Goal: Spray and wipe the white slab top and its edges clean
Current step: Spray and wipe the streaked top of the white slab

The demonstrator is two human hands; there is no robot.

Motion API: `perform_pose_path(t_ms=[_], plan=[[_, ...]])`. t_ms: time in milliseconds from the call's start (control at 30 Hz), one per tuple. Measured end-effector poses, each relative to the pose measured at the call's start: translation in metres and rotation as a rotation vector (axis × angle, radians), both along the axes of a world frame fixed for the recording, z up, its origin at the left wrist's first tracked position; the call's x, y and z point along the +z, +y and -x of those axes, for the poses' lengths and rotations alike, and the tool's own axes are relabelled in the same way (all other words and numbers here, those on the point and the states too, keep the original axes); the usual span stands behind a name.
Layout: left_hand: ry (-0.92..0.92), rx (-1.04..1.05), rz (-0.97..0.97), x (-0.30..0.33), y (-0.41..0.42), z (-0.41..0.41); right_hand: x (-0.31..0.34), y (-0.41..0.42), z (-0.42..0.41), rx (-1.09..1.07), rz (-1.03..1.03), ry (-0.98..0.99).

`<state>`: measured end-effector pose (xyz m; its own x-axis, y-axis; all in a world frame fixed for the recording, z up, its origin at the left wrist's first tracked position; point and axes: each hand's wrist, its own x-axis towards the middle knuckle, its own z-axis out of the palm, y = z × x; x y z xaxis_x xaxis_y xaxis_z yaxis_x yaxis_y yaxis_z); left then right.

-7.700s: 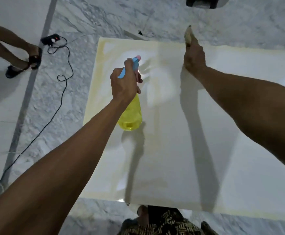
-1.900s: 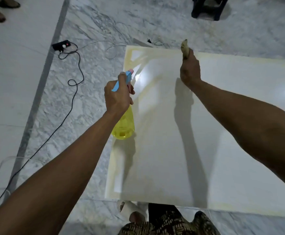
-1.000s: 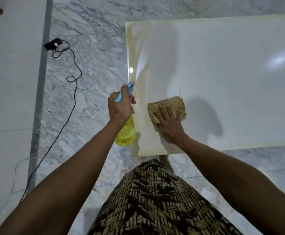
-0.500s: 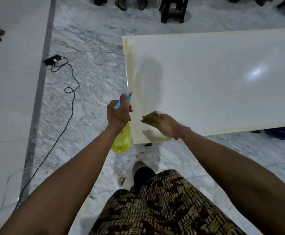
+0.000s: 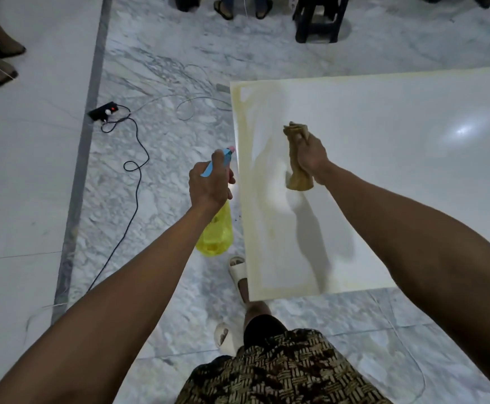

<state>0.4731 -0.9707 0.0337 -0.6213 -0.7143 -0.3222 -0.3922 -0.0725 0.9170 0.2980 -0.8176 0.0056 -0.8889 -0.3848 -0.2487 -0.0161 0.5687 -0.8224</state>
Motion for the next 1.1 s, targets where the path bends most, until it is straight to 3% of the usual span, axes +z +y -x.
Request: perform_pose_path(t_ms=[233, 400, 467, 533, 800, 1100], plan=[[-0.039, 0.038, 0.0, -0.027, -0.074, 0.096, -0.024, -0.091, 0.158, 0.092, -0.219, 0.167], [-0.016, 0.043, 0.008, -0.051, -0.113, 0.141, -0.08, -0.161, 0.226, 0.455, -0.443, 0.261], [-0.04, 0.038, 0.018, -0.063, -0.123, 0.15, -0.124, -0.175, 0.222, 0.594, -0.662, 0.23], [-0.073, 0.027, 0.023, -0.072, -0.127, 0.151, -0.157, -0.176, 0.202, 0.569, -0.754, 0.31], [-0.153, 0.06, -0.004, -0.082, -0.11, 0.119, -0.156, -0.133, 0.147, 0.562, -0.725, 0.387], [-0.112, 0.01, 0.008, -0.048, -0.048, 0.034, -0.147, -0.034, -0.008, 0.638, -0.713, 0.349]])
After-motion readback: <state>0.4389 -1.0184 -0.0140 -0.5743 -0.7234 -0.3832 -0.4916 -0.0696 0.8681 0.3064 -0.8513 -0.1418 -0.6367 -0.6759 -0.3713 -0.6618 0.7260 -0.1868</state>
